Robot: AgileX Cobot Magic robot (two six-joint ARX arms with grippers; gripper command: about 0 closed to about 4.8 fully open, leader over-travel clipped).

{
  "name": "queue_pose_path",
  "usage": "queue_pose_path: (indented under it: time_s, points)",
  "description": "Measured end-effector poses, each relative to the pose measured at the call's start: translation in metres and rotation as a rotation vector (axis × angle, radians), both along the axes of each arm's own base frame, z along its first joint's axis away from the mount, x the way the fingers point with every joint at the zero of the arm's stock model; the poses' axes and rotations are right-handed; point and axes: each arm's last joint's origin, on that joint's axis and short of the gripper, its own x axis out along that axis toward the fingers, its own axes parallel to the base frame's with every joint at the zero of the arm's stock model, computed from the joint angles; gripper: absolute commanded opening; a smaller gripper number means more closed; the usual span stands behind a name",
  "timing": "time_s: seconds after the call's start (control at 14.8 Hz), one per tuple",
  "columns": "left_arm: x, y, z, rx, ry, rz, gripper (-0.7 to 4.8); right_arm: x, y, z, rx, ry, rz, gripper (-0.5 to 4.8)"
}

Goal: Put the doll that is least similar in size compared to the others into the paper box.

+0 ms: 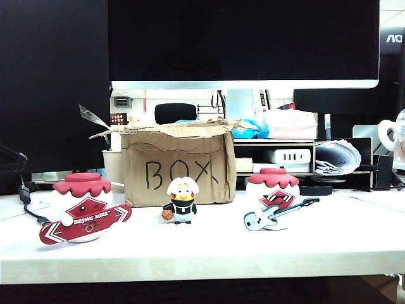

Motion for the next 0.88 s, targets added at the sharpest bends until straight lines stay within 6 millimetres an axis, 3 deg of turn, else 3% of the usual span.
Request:
queue_pose_path:
  time_s: [0.14, 0.47, 0.68, 0.88]
  points:
    - [0.0, 0.0, 0.0, 0.001, 0.0, 0.0, -0.05, -0.002, 0.006, -0.001, 0.11, 0.082, 0.082, -0.05]
    - [0.0, 0.0, 0.0, 0.001, 0.0, 0.0, -0.05, -0.005, 0.025, -0.01, -0.082, 0.357, 0.194, -0.05]
    - [0.0, 0.0, 0.0, 0.0, 0.0, 0.0, -0.05, 0.008, 0.039, 0.01, -0.21, 0.378, 0.24, -0.05]
    - [0.0, 0.0, 0.0, 0.0, 0.0, 0.0, -0.05, 0.042, 0.071, 0.043, -0.402, 0.334, 0.347, -0.05]
